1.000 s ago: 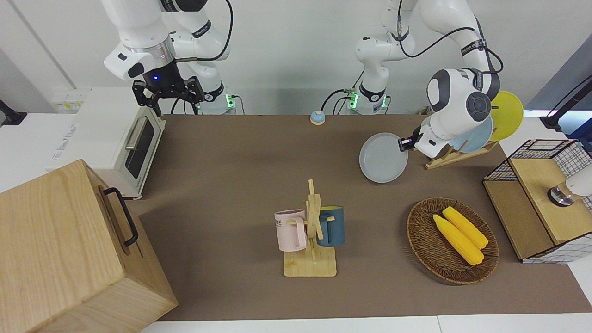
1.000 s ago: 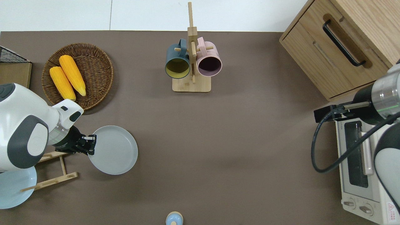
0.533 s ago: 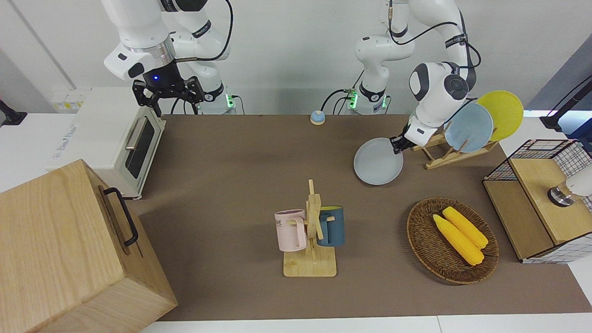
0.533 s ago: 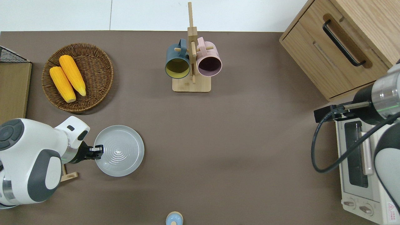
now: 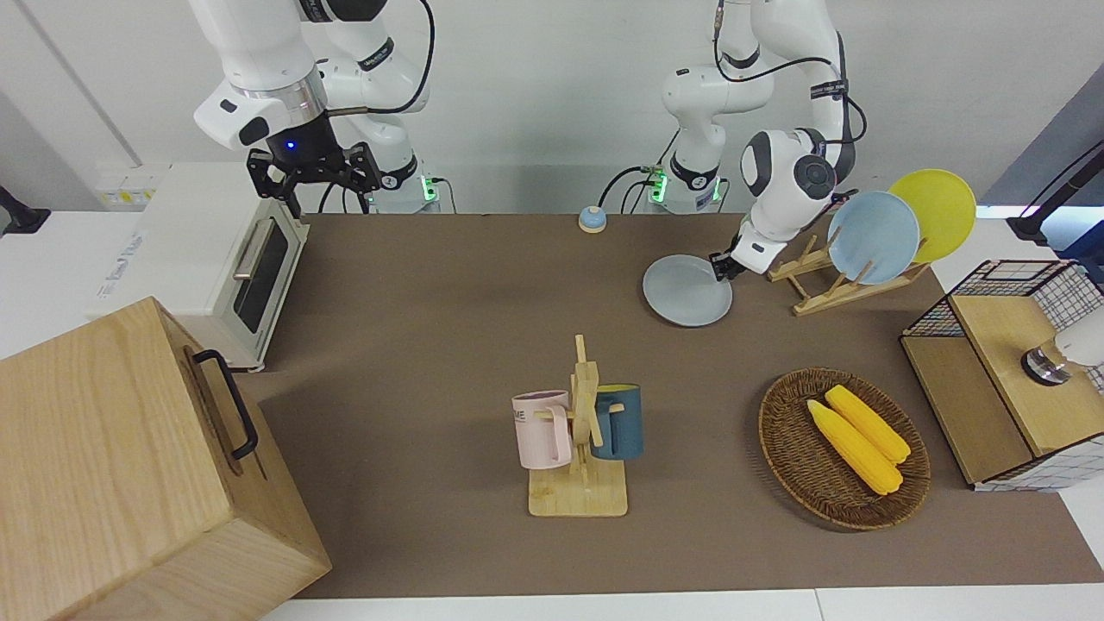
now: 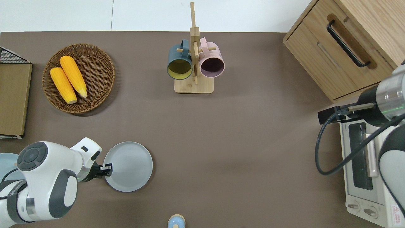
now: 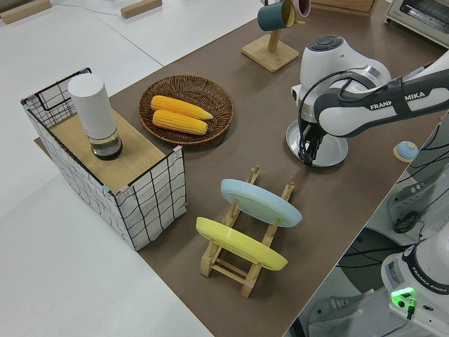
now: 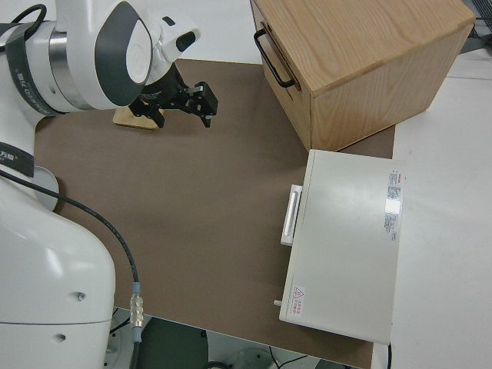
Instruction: Pick gray plate from low plate rack and place it on table with left arm
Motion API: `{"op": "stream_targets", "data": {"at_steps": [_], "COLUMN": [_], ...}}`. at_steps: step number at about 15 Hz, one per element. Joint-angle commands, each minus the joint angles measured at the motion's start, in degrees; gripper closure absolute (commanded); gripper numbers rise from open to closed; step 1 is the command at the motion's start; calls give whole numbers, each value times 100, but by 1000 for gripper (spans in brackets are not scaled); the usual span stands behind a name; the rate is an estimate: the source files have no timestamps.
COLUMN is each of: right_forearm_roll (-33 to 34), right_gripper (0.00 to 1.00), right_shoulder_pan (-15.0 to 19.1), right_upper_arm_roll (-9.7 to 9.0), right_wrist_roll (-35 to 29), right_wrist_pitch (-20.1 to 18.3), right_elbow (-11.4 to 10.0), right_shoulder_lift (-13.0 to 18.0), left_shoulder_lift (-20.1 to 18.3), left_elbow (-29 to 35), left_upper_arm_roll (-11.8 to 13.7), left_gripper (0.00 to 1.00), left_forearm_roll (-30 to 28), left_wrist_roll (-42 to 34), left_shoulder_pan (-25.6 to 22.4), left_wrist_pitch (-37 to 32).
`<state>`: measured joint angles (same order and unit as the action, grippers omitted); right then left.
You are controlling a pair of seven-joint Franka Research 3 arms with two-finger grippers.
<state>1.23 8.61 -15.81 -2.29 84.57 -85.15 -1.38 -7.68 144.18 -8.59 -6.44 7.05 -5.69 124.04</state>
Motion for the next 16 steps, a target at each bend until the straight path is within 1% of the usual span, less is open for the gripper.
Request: {"op": "stream_targets", "data": {"at_steps": [1,2,4,7,8,9,10,12,13,14,15,16], "right_forearm_roll": [9,9,9,9,9,9,9,9,9,9,9,9], "right_gripper": [17,17,17,17,17,17,17,17,17,17,17,17], "right_shoulder_pan": [115,106,106,106,106,106,106,115,106,106,106,106], "right_upper_arm_roll": [-98,-98,-98,-89,-98,-98,-98,-98,-98,-89,-98,-98], "right_wrist_roll": [-70,-70,-70,-70,-70,-70,-70,-70,-70,-70,-70,-70], "right_wrist_pitch": [-73,-72,-81,-81,-81,-81,-81,-81,-81,-73,-81,-81], "right_elbow": [51,51,51,51,51,51,51,51,51,51,51,51], "right_shoulder_lift": [15,15,15,7,7,7,15,15,7,15,15,7], "left_shoulder_lift": [-110,-128,-146,-146,-146,-137,-137,-146,-137,-146,-180,-216], "left_elbow": [111,76,-186,-836,-1082,-1520,-1741,-2277,-2680,-2876,-3138,-3272], "left_upper_arm_roll": [-11,-11,-11,6,15,50,50,85,85,103,242,339], "left_gripper": [70,16,13,9,9,9,9,9,9,7,7,7], "left_forearm_roll": [46,46,72,73,73,81,125,169,169,161,160,160], "left_wrist_roll": [104,112,348,394,428,559,587,674,684,718,728,719], "left_shoulder_pan": [41,41,41,-20,-29,-29,-38,-38,-46,-47,-47,-38], "left_wrist_pitch": [120,85,58,-73,-265,-597,-757,-1327,-1757,-1970,-2189,-2331]}}
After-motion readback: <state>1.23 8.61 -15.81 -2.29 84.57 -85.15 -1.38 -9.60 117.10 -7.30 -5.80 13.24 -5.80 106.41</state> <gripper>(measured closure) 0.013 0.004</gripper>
